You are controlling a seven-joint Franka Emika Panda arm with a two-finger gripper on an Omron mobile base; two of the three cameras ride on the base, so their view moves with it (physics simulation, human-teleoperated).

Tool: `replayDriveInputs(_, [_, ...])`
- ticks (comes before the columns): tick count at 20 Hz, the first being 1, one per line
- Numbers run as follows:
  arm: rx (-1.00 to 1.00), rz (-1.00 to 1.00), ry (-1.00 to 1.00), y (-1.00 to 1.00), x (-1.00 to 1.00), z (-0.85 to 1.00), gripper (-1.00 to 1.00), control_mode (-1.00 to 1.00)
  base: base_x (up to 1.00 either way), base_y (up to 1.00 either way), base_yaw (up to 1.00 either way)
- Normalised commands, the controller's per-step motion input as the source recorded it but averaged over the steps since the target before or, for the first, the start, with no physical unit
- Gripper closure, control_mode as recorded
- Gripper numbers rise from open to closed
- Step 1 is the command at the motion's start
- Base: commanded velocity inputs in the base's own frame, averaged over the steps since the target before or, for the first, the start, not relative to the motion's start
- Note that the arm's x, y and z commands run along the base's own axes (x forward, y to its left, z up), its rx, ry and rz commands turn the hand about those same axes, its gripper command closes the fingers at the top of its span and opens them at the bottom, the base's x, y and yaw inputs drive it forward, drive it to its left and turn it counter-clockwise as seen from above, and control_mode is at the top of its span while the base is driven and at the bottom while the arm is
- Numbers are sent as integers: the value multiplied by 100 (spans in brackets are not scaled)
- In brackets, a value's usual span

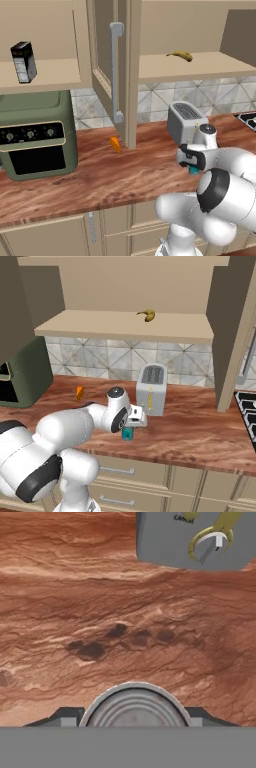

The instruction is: Pick the cereal and canned food from the counter and place them in the cabinets closest to them.

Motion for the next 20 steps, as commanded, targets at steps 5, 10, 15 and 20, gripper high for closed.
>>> replayDriveInputs(5, [2, -3, 0, 0, -8, 31, 100, -100, 0, 0, 0])
replayDriveInputs(10, [2, -3, 0, 0, -20, 79, 100, -100, 0, 0, 0])
replayDriveInputs(15, [1, 0, 0, 6, -21, 89, 100, -100, 0, 0, 0])
replayDriveInputs(20, [0, 0, -6, 14, -19, 91, 100, -100, 0, 0, 0])
